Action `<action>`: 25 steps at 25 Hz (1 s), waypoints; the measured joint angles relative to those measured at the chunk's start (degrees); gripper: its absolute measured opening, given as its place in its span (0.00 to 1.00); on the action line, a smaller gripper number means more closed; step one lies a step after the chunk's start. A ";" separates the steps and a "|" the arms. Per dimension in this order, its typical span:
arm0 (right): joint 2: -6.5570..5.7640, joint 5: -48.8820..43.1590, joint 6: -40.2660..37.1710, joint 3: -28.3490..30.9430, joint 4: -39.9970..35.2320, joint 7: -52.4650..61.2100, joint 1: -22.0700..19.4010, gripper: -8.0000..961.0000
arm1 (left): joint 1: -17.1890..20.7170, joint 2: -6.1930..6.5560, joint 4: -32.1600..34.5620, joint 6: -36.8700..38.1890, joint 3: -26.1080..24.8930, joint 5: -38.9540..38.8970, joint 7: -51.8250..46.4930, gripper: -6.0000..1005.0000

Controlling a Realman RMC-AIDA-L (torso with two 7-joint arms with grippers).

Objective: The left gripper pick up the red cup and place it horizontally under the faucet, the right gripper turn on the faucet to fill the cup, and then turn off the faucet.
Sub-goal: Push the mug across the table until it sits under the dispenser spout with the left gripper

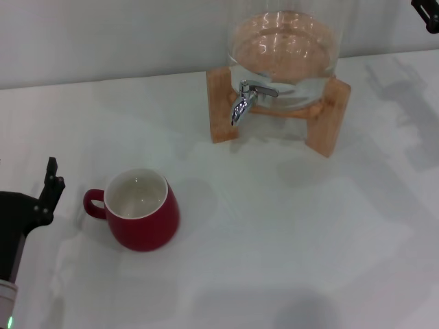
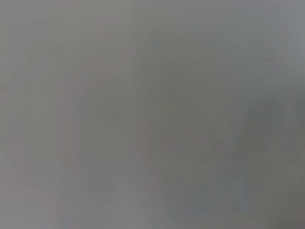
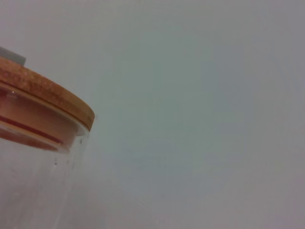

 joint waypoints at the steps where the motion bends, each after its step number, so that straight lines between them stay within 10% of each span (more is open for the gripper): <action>1: 0.00 0.00 -0.03 0.00 -0.02 -0.15 0.05 0.69 | 0.27 0.00 0.22 -0.01 0.40 0.00 0.18 0.83; 25: 0.11 0.00 -1.29 -0.06 -0.88 -0.40 0.84 0.69 | 6.25 -0.33 3.36 1.40 5.11 -0.25 1.04 0.83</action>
